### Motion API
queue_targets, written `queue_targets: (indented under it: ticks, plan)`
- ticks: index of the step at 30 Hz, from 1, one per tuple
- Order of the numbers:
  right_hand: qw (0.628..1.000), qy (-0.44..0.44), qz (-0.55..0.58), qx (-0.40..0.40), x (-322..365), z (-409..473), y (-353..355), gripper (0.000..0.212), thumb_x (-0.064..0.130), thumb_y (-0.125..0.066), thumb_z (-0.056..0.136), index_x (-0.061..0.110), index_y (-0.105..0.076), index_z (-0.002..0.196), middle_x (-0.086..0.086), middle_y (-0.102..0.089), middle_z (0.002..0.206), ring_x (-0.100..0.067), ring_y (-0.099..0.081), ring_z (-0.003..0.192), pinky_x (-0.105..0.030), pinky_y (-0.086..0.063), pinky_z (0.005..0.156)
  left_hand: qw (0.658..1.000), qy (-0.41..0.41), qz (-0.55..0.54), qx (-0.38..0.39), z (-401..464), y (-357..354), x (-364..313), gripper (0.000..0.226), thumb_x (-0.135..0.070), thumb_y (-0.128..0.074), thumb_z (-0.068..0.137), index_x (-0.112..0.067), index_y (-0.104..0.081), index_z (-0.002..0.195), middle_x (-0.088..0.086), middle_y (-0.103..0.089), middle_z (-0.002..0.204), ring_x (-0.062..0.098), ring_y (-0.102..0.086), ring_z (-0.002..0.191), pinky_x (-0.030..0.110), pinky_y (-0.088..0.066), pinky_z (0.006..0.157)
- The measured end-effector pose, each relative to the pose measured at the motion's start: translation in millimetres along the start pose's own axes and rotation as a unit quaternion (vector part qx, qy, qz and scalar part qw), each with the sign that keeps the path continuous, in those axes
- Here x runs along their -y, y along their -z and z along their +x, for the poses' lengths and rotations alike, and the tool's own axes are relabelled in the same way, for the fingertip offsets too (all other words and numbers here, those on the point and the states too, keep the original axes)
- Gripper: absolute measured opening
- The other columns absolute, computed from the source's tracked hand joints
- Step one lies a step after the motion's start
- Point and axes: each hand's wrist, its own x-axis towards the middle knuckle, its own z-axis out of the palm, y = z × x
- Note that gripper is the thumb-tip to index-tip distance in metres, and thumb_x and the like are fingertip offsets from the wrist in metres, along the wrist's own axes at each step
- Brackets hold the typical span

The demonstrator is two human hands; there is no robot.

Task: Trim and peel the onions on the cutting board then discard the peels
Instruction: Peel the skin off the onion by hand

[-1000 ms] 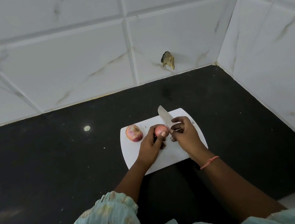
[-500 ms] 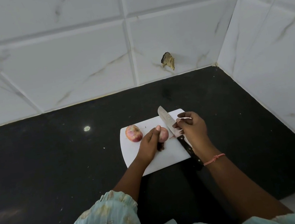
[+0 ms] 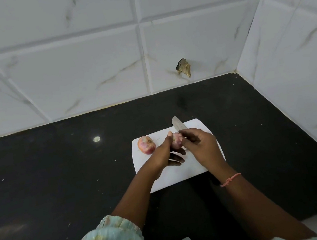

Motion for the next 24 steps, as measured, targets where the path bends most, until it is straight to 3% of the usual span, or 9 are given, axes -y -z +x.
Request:
queue_targets:
  ticks: [2,6,10,14,18,21,24]
  plan:
    - [1.0,-0.006,0.026,-0.012,0.7,1.7,4.4,0.013,0.015,-0.07,0.088,0.016,-0.075,0.101,0.007,-0.074,0.091,-0.009,-0.071,0.085,-0.03,-0.057,0.083,0.999,-0.014,-0.031,-0.005,-4.4,2.6,-0.2,0.052,-0.05,-0.027,0.107,-0.015,-0.065,0.113,0.01,-0.066,0.097,0.018,-0.062,0.07,0.031,-0.056,0.072]
    - [0.997,-0.016,0.064,-0.04,5.1,1.3,4.9,0.008,0.011,-0.067,0.091,0.007,-0.072,0.095,0.0,-0.075,0.085,-0.01,-0.072,0.073,-0.026,-0.056,0.072,0.995,-0.026,-0.1,0.008,-14.3,1.3,-1.2,0.053,-0.047,-0.03,0.108,-0.008,-0.064,0.12,0.008,-0.066,0.089,0.014,-0.053,0.06,0.027,-0.047,0.062]
    - [0.995,-0.032,0.089,-0.013,4.4,-0.5,1.2,0.017,0.026,-0.066,0.093,0.015,-0.072,0.104,0.002,-0.074,0.097,-0.011,-0.072,0.088,-0.03,-0.058,0.081,0.991,-0.019,-0.129,-0.006,-21.7,-3.9,-2.7,0.05,-0.048,-0.034,0.107,-0.012,-0.069,0.111,0.005,-0.071,0.081,0.012,-0.052,0.06,0.026,-0.046,0.064]
    - [0.995,-0.027,0.091,0.033,3.5,-8.5,-0.8,0.037,0.022,-0.077,0.083,0.024,-0.066,0.118,0.011,-0.071,0.104,-0.003,-0.067,0.097,-0.018,-0.055,0.083,0.993,-0.011,-0.115,-0.021,-22.4,-6.4,-4.2,0.047,-0.051,-0.039,0.105,-0.014,-0.067,0.113,0.0,-0.067,0.074,0.012,-0.05,0.06,0.026,-0.047,0.065]
    - [0.991,-0.029,0.129,0.006,3.4,-8.9,-0.8,0.02,0.017,-0.072,0.087,0.015,-0.074,0.107,0.006,-0.075,0.098,-0.008,-0.07,0.094,-0.023,-0.057,0.084,0.991,-0.004,-0.127,-0.035,-23.5,-11.2,-6.2,0.048,-0.054,-0.041,0.103,-0.011,-0.062,0.116,0.002,-0.062,0.072,0.011,-0.047,0.056,0.024,-0.045,0.059]
    - [0.99,-0.028,0.134,-0.016,4.8,-6.0,-0.2,0.012,0.009,-0.07,0.088,0.01,-0.075,0.099,0.003,-0.076,0.092,-0.012,-0.073,0.081,-0.02,-0.056,0.071,0.988,0.017,-0.153,-0.026,-24.9,-8.5,-8.8,0.048,-0.054,-0.04,0.103,-0.01,-0.062,0.105,0.002,-0.057,0.068,0.011,-0.045,0.053,0.023,-0.044,0.057]
    - [0.993,-0.036,0.1,-0.048,3.3,-0.6,-1.9,0.007,0.01,-0.069,0.089,0.01,-0.075,0.093,-0.002,-0.074,0.083,-0.018,-0.07,0.067,-0.029,-0.057,0.062,0.98,0.047,-0.194,-0.01,-26.1,-6.0,-11.2,0.052,-0.054,-0.039,0.103,-0.008,-0.063,0.099,0.004,-0.055,0.066,0.011,-0.045,0.051,0.023,-0.045,0.053]
